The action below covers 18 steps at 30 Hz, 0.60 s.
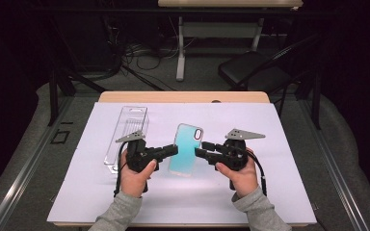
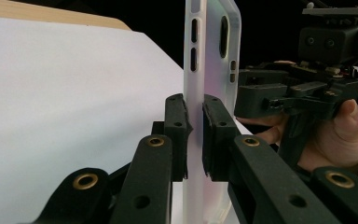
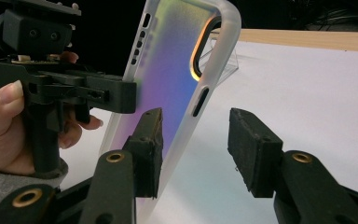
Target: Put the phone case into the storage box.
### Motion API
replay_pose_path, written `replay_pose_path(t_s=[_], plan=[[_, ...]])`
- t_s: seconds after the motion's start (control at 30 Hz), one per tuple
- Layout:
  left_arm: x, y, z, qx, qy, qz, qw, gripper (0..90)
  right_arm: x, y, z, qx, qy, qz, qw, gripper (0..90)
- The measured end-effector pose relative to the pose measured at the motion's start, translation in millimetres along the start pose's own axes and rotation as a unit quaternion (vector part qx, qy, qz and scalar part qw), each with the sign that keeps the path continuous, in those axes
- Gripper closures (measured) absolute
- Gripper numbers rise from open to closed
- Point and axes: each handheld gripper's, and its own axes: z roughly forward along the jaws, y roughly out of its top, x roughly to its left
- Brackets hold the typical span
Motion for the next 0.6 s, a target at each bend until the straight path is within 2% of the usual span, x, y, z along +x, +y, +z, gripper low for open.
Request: replay_pose_path(t_s=[0.17,0.6], plan=[[-0.5,-0.5,0.6,0.0,0.0,-0.001,1.0,82.5,-0.6,-0.3,-0.7,0.0,0.007,0.015,0.9999,57.0],[-1.5,-1.8,2.3,0.002,-0.002,0.002,1.0,82.5,-1.2,-1.2,2.2,0.011,0.021,0.025,0.9994,57.9]])
